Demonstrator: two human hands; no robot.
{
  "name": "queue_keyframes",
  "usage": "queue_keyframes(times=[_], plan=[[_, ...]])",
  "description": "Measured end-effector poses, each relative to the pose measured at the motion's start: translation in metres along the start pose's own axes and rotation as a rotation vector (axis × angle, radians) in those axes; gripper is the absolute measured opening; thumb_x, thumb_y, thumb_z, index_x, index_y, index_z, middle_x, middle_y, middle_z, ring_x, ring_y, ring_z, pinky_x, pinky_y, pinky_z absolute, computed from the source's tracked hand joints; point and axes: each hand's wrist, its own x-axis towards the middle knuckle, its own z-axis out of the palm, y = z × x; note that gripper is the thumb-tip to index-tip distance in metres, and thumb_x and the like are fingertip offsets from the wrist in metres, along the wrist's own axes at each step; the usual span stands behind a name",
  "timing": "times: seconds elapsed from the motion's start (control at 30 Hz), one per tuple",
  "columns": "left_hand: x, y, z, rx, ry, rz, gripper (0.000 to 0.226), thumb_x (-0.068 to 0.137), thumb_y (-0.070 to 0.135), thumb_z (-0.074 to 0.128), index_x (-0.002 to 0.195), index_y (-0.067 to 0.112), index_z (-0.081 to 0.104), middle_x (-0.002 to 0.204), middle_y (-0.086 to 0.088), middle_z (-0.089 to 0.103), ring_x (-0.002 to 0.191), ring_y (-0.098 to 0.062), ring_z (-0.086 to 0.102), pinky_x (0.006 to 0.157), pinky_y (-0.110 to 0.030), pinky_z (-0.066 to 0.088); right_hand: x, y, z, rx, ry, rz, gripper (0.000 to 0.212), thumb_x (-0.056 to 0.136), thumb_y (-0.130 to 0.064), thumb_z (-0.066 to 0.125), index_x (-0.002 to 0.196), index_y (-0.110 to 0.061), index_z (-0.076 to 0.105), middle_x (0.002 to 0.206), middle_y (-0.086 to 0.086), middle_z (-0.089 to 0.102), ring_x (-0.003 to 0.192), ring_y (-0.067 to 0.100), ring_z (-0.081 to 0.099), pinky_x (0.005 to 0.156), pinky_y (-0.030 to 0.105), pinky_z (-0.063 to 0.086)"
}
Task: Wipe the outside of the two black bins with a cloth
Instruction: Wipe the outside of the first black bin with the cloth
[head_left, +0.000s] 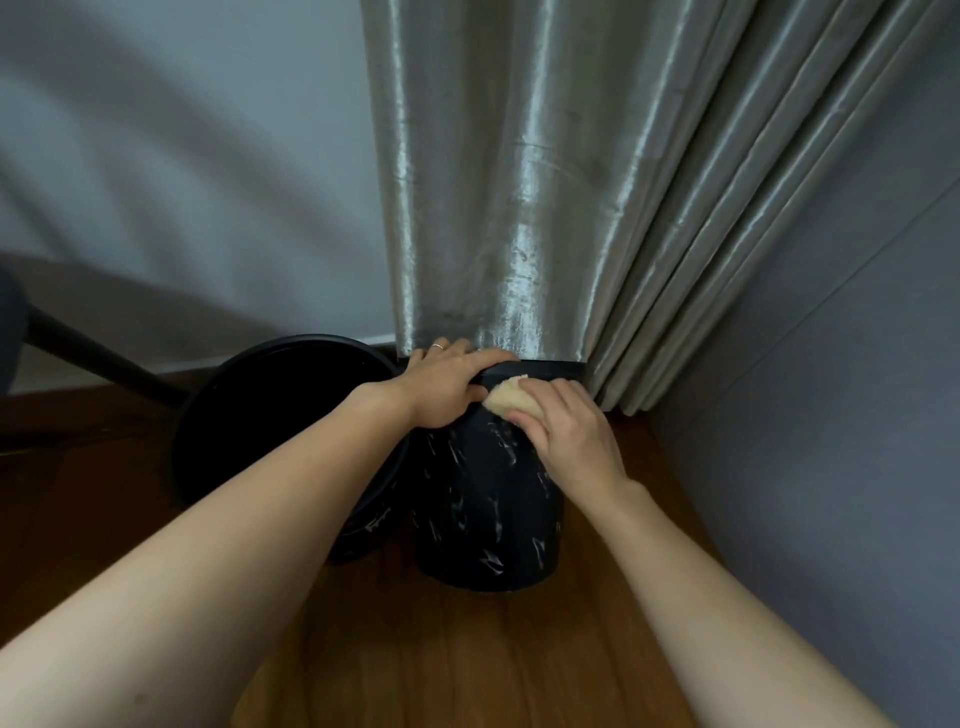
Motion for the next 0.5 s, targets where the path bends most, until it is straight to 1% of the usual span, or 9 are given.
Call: queue_keyframes(times=[0.07, 0.17, 0.23, 0.3, 0.4, 0.43, 0.5], plan=[[0.001, 0.0, 0.0, -0.003, 0.006, -0.002, 0.053, 0.099, 0.027, 0.047, 0.142, 0.052, 0.028, 0.104, 0.004, 0.035, 0.12, -0.028, 0.034, 0.11, -0.053, 0.022, -0.01, 0.0, 0.002, 0.01, -0.015, -0.036, 0.035, 0.093, -0.034, 0.057, 0.116, -0.009, 0.065, 0.09, 0.007, 0.057, 0.082, 0.023, 0.053, 0.069, 0.037, 0.05], [0.001, -0.001, 0.001, 0.009, 0.021, 0.001, 0.053, 0.1, 0.027, 0.047, 0.142, 0.052, 0.027, 0.104, 0.004, 0.035, 0.119, -0.028, 0.035, 0.109, -0.052, 0.023, -0.029, 0.0, 0.003, 0.018, -0.091, -0.12, 0.032, 0.092, -0.034, 0.059, 0.116, -0.012, 0.064, 0.088, 0.007, 0.055, 0.079, 0.021, 0.051, 0.061, 0.038, 0.051], [0.002, -0.003, 0.003, 0.012, 0.025, 0.006, 0.053, 0.1, 0.027, 0.047, 0.141, 0.052, 0.027, 0.103, 0.004, 0.035, 0.118, -0.027, 0.036, 0.109, -0.051, 0.023, -0.029, 0.001, 0.002, 0.007, -0.112, -0.156, 0.032, 0.092, -0.034, 0.06, 0.116, -0.012, 0.065, 0.087, 0.007, 0.054, 0.078, 0.022, 0.051, 0.059, 0.038, 0.051], [0.003, -0.005, 0.002, 0.004, 0.026, 0.004, 0.053, 0.099, 0.028, 0.048, 0.141, 0.053, 0.027, 0.104, 0.004, 0.035, 0.118, -0.027, 0.036, 0.109, -0.051, 0.024, -0.018, 0.002, 0.0, -0.003, -0.077, -0.132, 0.034, 0.093, -0.034, 0.059, 0.116, -0.011, 0.065, 0.088, 0.009, 0.055, 0.078, 0.023, 0.052, 0.06, 0.039, 0.051], [0.004, -0.003, 0.004, 0.006, 0.043, -0.004, 0.053, 0.099, 0.029, 0.048, 0.143, 0.05, 0.027, 0.106, 0.004, 0.035, 0.12, -0.028, 0.035, 0.108, -0.05, 0.024, 0.002, 0.004, -0.002, -0.033, -0.016, -0.039, 0.037, 0.093, -0.036, 0.056, 0.118, -0.01, 0.065, 0.088, 0.009, 0.055, 0.079, 0.024, 0.052, 0.063, 0.039, 0.05], [0.005, -0.003, 0.004, 0.004, 0.052, -0.005, 0.054, 0.099, 0.029, 0.049, 0.144, 0.05, 0.028, 0.106, 0.003, 0.036, 0.12, -0.028, 0.036, 0.107, -0.049, 0.024, 0.003, 0.003, -0.001, -0.04, -0.024, -0.036, 0.037, 0.093, -0.036, 0.055, 0.118, -0.01, 0.065, 0.088, 0.009, 0.055, 0.079, 0.024, 0.052, 0.063, 0.039, 0.05], [0.006, -0.005, 0.005, -0.004, 0.083, -0.003, 0.055, 0.099, 0.027, 0.051, 0.144, 0.049, 0.029, 0.104, 0.004, 0.037, 0.118, -0.028, 0.038, 0.107, -0.048, 0.026, -0.009, 0.002, 0.001, -0.048, -0.083, -0.101, 0.036, 0.094, -0.036, 0.054, 0.117, -0.01, 0.063, 0.089, 0.009, 0.055, 0.079, 0.024, 0.051, 0.059, 0.04, 0.051]])
